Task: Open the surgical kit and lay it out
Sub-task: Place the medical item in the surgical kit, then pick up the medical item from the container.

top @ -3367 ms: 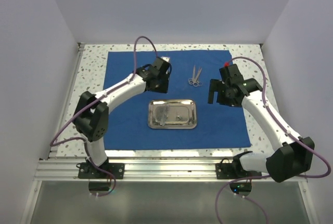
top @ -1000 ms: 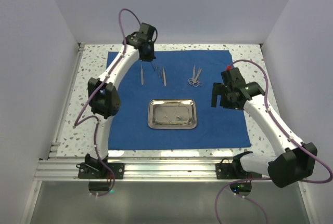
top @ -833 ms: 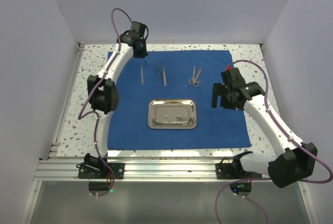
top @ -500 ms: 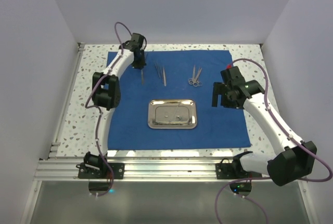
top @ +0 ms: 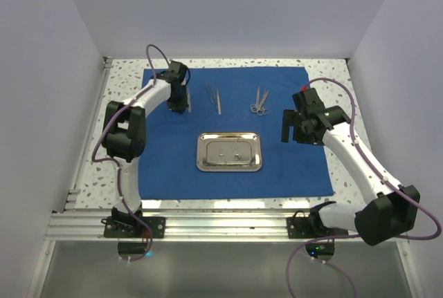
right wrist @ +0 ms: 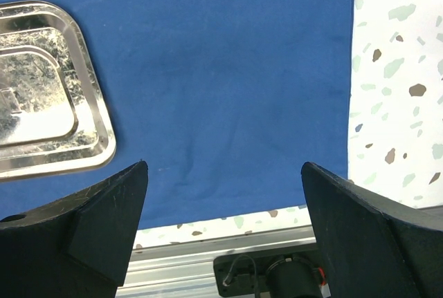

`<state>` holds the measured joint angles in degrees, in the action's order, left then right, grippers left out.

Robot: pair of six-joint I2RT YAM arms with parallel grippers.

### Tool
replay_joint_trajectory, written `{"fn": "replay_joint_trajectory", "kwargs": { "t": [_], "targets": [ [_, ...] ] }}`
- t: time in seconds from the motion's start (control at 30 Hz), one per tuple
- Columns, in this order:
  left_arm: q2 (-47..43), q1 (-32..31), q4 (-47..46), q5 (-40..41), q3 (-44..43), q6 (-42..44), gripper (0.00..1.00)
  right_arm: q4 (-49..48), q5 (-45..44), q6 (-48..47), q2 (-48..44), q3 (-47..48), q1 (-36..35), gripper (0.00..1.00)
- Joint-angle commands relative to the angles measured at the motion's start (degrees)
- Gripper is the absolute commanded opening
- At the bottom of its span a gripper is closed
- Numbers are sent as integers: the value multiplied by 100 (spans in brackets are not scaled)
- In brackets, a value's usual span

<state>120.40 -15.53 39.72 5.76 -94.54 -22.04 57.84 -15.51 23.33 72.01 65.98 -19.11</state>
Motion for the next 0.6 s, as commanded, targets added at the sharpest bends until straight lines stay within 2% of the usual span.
{"fn": "replay_joint_trajectory", "kwargs": {
  "t": [0.0,0.03,0.07,0.33,0.43,0.57],
  "targets": [
    [-385,-151,-141,30,24,-160,15,-89,57,31,-64,12,13,96],
    [-446,-196,-140,57,24,-169,32,-89,48,40,-90,3,4,96],
    [-499,-240,-149,153,32,-177,98,-98,74,40,-125,-23,4,97],
    [-622,-529,106,390,-354,-353,100,-133,224,66,-459,-322,13,97],
    [-816,-986,53,452,-468,-397,100,-151,232,57,-521,-392,13,97],
    [-624,-1767,71,259,-478,-607,91,-168,267,57,-617,-489,13,96]
  ]
}}
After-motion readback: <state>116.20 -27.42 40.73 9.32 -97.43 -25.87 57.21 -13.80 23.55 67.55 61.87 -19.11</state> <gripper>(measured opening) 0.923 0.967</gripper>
